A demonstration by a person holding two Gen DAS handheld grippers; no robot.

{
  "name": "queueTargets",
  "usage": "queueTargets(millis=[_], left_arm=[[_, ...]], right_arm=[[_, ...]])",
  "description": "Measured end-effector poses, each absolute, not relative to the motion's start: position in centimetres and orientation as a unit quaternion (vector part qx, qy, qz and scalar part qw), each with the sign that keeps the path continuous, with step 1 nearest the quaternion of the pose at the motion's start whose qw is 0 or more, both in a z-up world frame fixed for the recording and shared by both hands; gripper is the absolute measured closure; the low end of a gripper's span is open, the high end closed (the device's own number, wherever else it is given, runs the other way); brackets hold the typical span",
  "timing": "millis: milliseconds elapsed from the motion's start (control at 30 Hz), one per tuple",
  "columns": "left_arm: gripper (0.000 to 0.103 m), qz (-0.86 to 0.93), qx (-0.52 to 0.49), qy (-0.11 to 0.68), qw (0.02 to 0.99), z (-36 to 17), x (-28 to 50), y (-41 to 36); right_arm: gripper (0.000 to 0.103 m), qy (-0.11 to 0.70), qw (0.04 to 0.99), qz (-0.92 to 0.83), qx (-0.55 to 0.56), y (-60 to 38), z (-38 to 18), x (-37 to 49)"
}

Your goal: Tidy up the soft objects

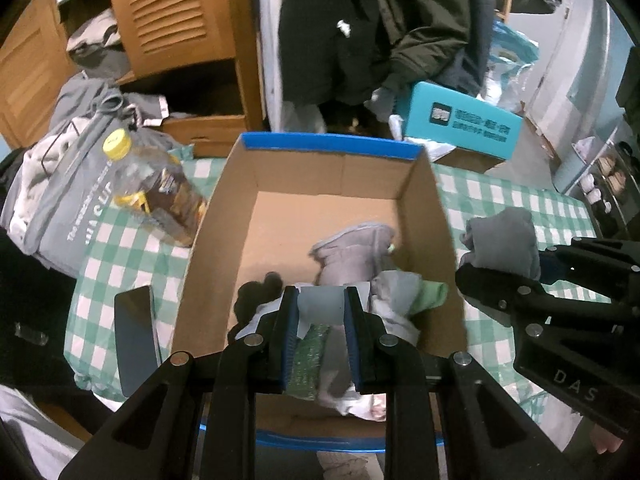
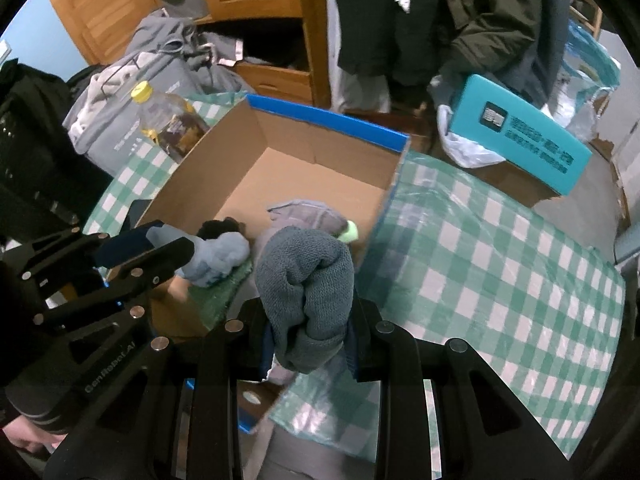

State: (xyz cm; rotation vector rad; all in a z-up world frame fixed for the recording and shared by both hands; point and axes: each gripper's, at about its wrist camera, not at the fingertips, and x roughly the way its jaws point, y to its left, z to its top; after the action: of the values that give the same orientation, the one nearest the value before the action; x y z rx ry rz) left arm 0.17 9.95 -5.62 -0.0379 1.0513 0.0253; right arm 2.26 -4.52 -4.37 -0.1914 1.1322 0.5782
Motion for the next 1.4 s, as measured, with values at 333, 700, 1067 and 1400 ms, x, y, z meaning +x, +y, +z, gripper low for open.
queueTargets(millis=[333,700,1067,1400], left_arm=[[0.074,0.037,-0.025,0.521,0.853,-7.4,0.7,11.8],[0.043,0.063,-0.030,0.523,0.850,-7.6,0.6,12.9],[0.016,0.073,-0.024,0.506,0.859,-5.4,-0.2,12.5],[0.008,0.062,0.003,0.478,0.876,-2.6,-1.9,10.3]], right_arm=[[0.071,0.538,0.789,0.282,-0.093,-2.1,-5.9,3.3],[0.047,0.534,0.793,0.281,-0.080,-2.1,-6.0,4.1],[0.039,0.515,0.816,0.253,-0.064,-4.8,-3.7,3.8],[0.039,0.501,0.833,0.227,-0.057,-8.0,-2.0,2.5]])
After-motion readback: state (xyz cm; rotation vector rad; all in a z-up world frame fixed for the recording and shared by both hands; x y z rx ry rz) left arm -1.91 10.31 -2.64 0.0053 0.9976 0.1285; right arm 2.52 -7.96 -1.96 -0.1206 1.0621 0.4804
